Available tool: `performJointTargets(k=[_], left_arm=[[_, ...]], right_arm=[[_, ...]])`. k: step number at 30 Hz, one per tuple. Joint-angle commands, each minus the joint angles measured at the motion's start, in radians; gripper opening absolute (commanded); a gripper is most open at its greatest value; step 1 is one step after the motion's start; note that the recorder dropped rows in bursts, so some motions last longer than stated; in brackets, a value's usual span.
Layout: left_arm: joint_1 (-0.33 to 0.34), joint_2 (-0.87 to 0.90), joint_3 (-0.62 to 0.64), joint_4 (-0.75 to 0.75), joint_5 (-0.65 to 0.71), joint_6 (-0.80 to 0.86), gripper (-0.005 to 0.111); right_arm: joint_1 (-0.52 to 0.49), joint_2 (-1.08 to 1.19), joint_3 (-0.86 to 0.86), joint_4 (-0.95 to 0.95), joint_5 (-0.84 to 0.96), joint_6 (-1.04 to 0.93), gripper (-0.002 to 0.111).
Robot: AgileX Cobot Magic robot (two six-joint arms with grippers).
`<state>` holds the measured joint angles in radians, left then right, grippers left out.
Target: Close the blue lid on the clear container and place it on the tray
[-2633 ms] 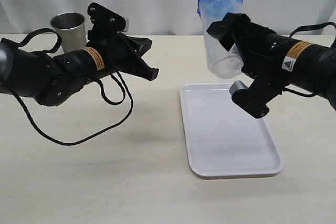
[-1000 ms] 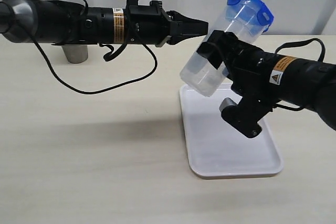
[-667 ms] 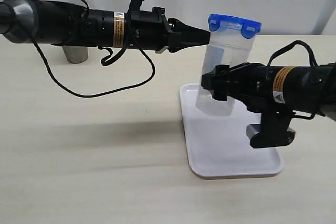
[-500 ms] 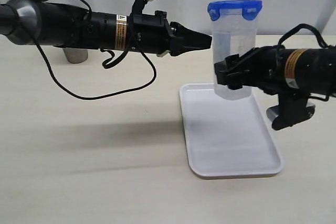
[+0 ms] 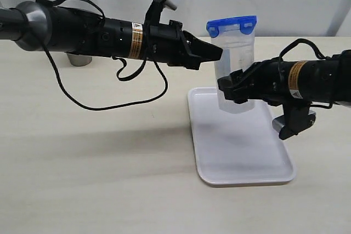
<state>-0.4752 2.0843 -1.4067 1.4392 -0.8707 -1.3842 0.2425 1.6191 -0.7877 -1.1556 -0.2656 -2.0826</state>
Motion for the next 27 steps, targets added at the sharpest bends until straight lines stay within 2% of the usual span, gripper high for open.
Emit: performJointTargets(k=[1,6,11,12,14,16,18,20,24,27], left_arm=[[0.012,0.000,-0.004,-0.010,-0.018,0.012,0.000],[0.046,-0.057,-0.004,0.022,0.108,0.048,0.000],[0.067,-0.162,-0.004,0.086,0.064,0.054,0.000],[0.067,-0.182,-0.004,0.099,0.090,0.058,0.000],[0.060,-0.201,-0.004,0.063,0.168,0.077,0.000],[0.055,-0.197,-0.004,0.022,0.178,0.078,0.000],[0.042,-0.174,-0.004,0.050,0.109,0.061,0.000],[0.012,-0.142,-0.004,0.070,0.103,0.044,0.000],[-0.050,-0.088,-0.004,0.067,0.216,0.090,0.000],[-0.081,-0.078,-0.004,0.058,0.243,0.138,0.000]], right_arm=[[-0.042,0.021,-0.003,-0.047,-0.159,-0.036,0.005],[-0.068,0.047,-0.001,-0.198,-0.149,-0.036,0.005],[-0.068,0.059,-0.001,-0.224,-0.149,-0.036,0.005],[-0.068,0.059,-0.001,-0.233,-0.149,-0.036,0.005],[-0.068,0.059,-0.001,-0.275,-0.151,-0.036,0.005],[-0.068,0.060,-0.001,-0.271,-0.151,-0.036,0.005],[-0.068,0.062,-0.001,-0.269,-0.132,-0.036,0.005],[-0.068,0.065,-0.001,-0.269,-0.125,-0.036,0.005],[-0.068,0.071,-0.001,-0.280,-0.125,-0.036,0.005],[-0.068,0.083,-0.001,-0.325,-0.125,-0.036,0.005]])
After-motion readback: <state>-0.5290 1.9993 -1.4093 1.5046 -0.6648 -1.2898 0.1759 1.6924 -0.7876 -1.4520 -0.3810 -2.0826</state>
